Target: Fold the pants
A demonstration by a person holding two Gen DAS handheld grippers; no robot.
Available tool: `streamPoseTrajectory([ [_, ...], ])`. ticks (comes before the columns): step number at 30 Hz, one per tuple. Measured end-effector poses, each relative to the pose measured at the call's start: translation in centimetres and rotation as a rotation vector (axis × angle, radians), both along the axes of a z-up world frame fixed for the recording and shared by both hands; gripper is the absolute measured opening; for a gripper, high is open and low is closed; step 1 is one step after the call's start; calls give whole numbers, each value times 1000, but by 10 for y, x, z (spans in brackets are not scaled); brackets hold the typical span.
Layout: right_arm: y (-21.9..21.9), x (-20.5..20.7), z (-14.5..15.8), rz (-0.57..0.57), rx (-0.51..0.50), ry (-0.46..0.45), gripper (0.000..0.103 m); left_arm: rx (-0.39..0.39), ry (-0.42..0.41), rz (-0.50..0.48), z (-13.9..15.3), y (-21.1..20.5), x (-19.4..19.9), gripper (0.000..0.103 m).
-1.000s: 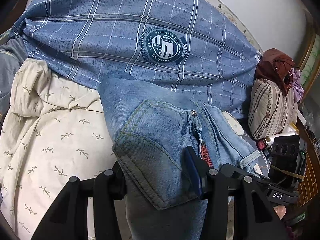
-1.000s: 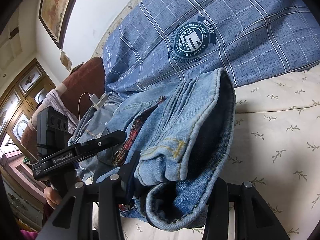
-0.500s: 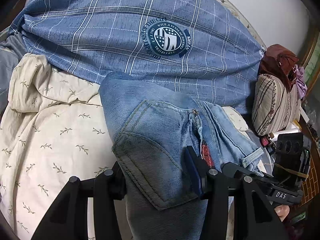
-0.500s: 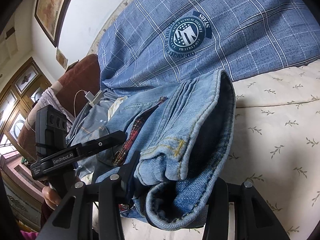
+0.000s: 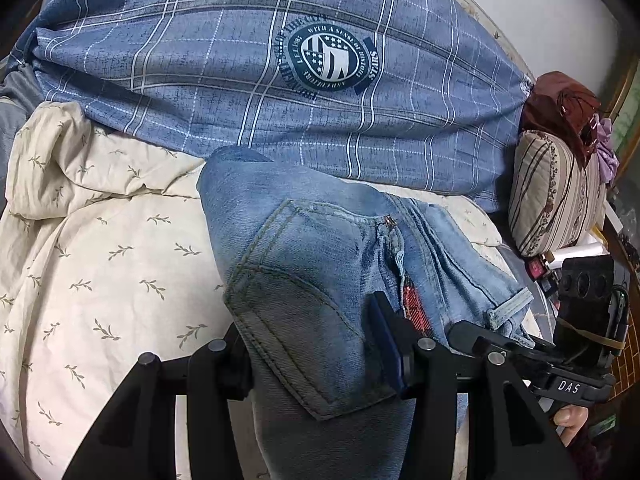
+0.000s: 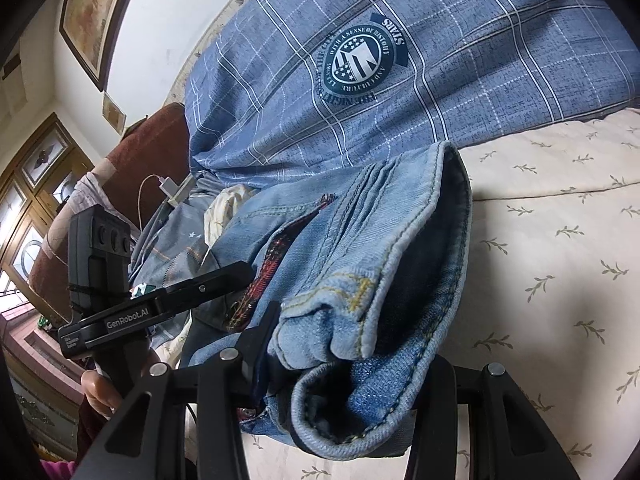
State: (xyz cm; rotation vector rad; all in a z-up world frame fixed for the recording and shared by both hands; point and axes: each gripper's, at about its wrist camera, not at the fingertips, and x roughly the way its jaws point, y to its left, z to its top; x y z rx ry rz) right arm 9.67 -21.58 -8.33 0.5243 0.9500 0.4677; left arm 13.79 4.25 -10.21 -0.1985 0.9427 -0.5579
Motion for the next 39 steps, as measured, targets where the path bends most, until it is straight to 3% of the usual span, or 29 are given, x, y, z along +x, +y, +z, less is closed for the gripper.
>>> streamPoseTrajectory([
  [39,4,6,-16,-2,-27,80,47,67,48,-1,-5,-12,8,52],
])
